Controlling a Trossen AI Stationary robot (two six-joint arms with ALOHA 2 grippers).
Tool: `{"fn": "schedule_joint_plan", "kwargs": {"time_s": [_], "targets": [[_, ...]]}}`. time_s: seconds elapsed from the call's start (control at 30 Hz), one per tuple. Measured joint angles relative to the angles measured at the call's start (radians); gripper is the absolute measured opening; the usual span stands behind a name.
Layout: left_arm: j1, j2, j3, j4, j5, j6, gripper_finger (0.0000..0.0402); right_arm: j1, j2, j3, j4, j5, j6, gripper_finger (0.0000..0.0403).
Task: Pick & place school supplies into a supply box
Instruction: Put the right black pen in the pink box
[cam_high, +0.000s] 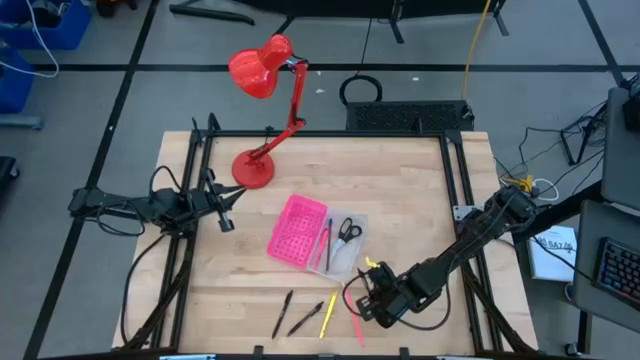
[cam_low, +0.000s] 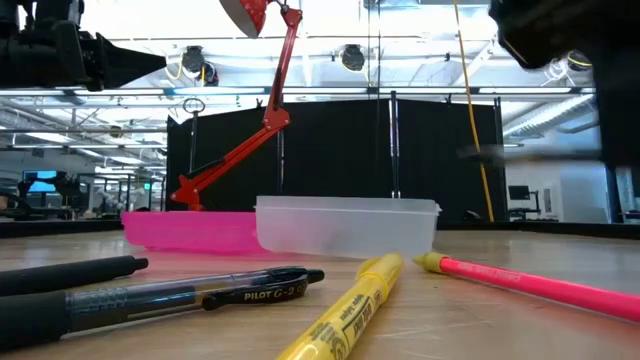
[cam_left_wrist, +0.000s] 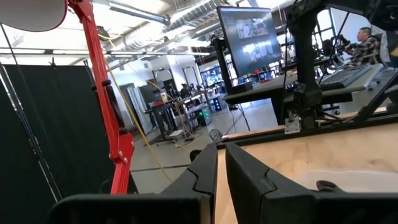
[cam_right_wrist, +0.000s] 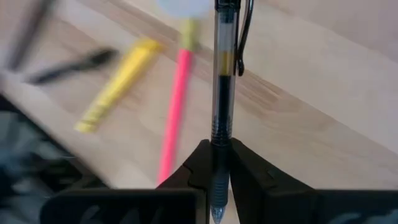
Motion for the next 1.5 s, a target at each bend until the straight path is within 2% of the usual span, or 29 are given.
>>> {"fn": "schedule_joint_plan", "kwargs": {"time_s": [0.27,0.43,0.63,0.77,0.97,1.13,1.5], "targets": [[0.0,0.0,0.0,0.001,0.0,0.0,0.0042,-0.113,-0.088,0.003,0.059,0.154,-0.089,0.0027],[0.0,0.0,0.0,0.002,0.0,0.002,0.0042,-0.249,-0.092,-0.036,0.121,0.18,-0.138,0.0026],[0.0,0.0,0.0,0.002,0.0,0.042,0.0042,-0.377,-0.091,-0.222,0.43,0.102,-0.119,0.0029],[0.0,0.0,0.0,0.001,-0.001,0.094,0.0042,-0.421,-0.092,-0.308,0.555,0.072,-0.092,0.0026],[0.0,0.0,0.0,-0.001,-0.01,0.11,0.0042,-0.443,-0.062,-0.327,0.589,-0.028,-0.062,0.0026],[0.0,0.0,0.0,0.001,-0.009,0.121,0.0042,-0.443,-0.025,-0.315,0.633,-0.03,-0.06,0.0026],[0.0,0.0,0.0,0.003,-0.009,0.128,0.0042,-0.446,0.003,-0.315,0.691,-0.081,-0.089,0.0072]]}}
